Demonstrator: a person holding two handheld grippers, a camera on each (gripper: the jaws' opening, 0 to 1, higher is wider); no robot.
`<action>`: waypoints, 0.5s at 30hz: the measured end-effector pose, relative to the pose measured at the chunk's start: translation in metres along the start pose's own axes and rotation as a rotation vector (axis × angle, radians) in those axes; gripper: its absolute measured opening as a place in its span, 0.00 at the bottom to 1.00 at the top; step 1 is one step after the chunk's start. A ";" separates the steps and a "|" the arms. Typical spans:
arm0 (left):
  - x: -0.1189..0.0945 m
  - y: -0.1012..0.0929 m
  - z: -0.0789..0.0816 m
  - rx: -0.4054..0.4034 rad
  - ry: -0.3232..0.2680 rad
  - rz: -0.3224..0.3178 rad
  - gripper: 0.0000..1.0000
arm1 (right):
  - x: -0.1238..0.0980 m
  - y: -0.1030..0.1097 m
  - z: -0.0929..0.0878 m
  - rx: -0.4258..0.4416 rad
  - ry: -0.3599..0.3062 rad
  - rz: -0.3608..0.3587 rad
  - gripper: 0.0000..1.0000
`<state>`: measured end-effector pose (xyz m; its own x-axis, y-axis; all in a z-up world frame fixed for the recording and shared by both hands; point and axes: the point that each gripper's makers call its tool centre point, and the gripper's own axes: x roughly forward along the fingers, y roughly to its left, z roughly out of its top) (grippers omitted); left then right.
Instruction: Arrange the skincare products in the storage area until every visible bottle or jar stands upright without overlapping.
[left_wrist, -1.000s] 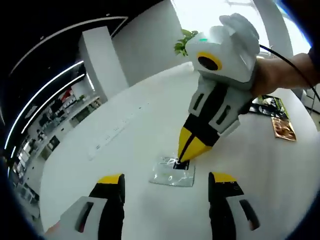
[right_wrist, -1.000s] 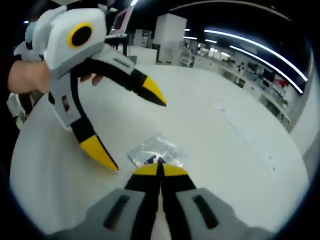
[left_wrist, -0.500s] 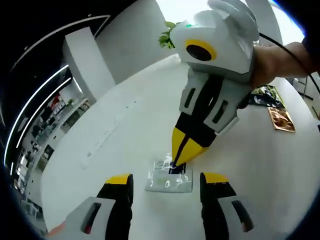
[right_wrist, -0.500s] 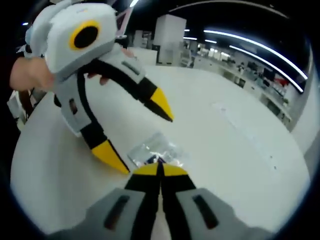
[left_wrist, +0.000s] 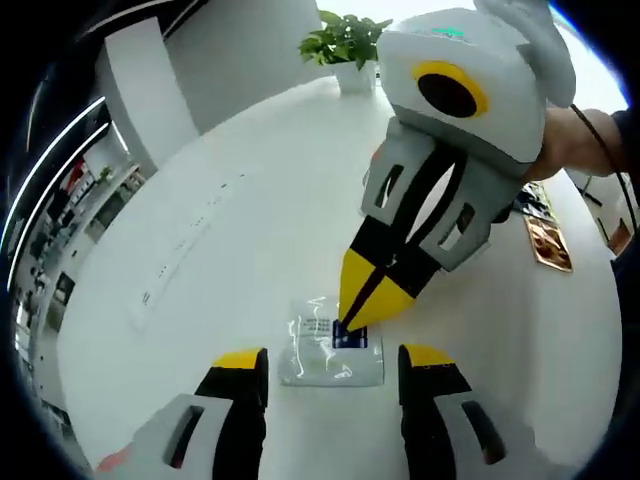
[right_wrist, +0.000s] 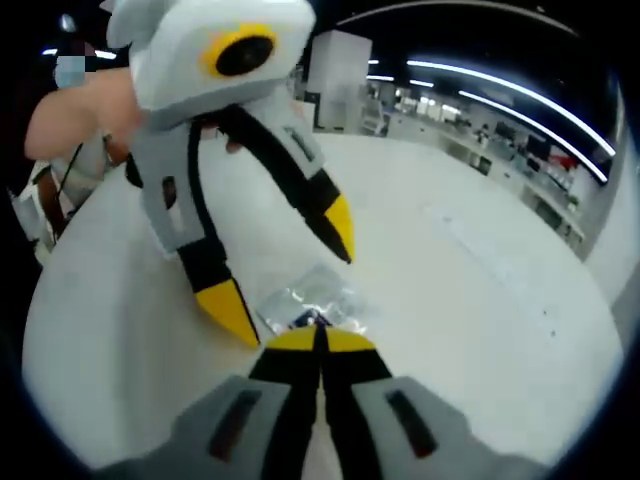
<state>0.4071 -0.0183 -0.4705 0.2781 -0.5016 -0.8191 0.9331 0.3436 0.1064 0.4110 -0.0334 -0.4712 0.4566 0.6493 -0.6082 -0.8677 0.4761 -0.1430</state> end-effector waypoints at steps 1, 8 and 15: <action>0.000 0.001 0.000 0.006 0.008 -0.006 0.53 | 0.000 0.000 0.000 0.003 -0.003 0.001 0.00; 0.002 0.000 -0.002 -0.027 0.065 -0.065 0.51 | 0.001 -0.002 0.000 0.004 -0.006 0.009 0.00; 0.002 -0.003 -0.002 -0.024 0.093 -0.086 0.50 | 0.000 -0.001 0.001 0.005 -0.009 0.012 0.00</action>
<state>0.4046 -0.0187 -0.4736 0.1742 -0.4546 -0.8735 0.9464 0.3222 0.0210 0.4118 -0.0331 -0.4703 0.4476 0.6603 -0.6030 -0.8722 0.4711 -0.1315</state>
